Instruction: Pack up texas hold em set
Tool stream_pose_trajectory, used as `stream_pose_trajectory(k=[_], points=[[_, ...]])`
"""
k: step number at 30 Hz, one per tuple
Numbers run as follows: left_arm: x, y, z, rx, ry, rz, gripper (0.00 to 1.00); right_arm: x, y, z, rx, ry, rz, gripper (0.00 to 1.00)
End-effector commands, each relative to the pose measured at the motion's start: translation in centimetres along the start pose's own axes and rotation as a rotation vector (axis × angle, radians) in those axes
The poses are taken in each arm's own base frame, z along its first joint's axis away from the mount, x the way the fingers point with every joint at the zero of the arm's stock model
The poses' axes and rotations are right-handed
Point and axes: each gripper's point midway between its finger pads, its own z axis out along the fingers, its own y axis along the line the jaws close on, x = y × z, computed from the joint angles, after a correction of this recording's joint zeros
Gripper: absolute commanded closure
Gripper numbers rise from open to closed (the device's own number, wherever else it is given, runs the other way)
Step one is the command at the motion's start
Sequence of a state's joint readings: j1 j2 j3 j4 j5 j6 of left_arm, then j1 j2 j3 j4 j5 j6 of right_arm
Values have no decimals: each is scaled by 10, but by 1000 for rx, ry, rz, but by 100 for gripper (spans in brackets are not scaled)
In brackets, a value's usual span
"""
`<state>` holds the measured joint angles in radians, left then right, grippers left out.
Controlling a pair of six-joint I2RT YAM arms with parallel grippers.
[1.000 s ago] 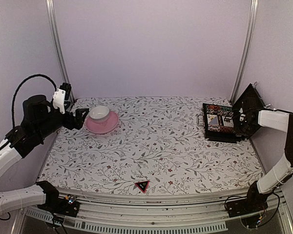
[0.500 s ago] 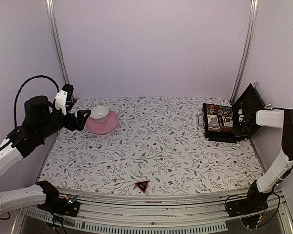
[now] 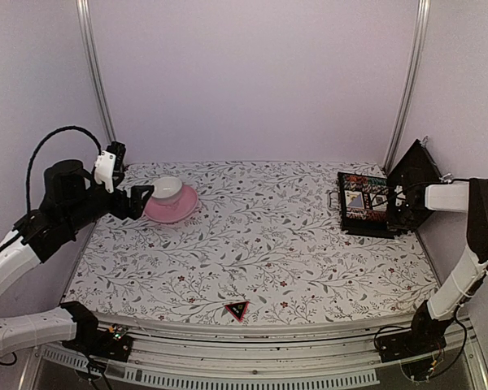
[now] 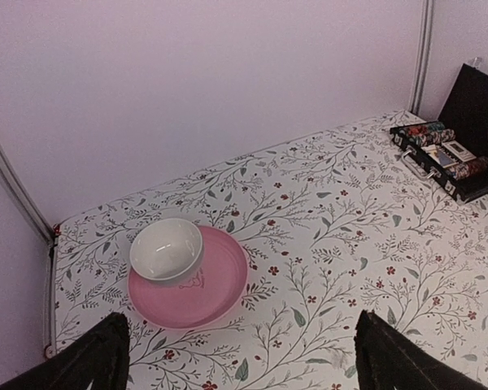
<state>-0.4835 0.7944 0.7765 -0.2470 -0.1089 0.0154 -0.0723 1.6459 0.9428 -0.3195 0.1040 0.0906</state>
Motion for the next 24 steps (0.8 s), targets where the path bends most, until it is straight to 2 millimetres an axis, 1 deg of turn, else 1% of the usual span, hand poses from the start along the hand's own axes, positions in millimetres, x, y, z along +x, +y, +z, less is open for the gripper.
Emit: stream_pose_trajectory(k=[1,5,9,14,17,24], points=[[2,0,4,6,-1,0,4,-1,-6,-4,24,-7,19,97],[2,0,5,7,3,0,4,2,-10,0,48,13,22,96],[2,0,5,7,1,1,4,4,-12,2,64,25,26,83],[3,-1,6,11,3,1,4,2,-13,1,72,19,31,66],[3,-1,6,10,4,1,4,2,-14,0,73,19,35,58],[3,-1,6,10,2,1,4,-1,-13,-4,69,7,41,55]])
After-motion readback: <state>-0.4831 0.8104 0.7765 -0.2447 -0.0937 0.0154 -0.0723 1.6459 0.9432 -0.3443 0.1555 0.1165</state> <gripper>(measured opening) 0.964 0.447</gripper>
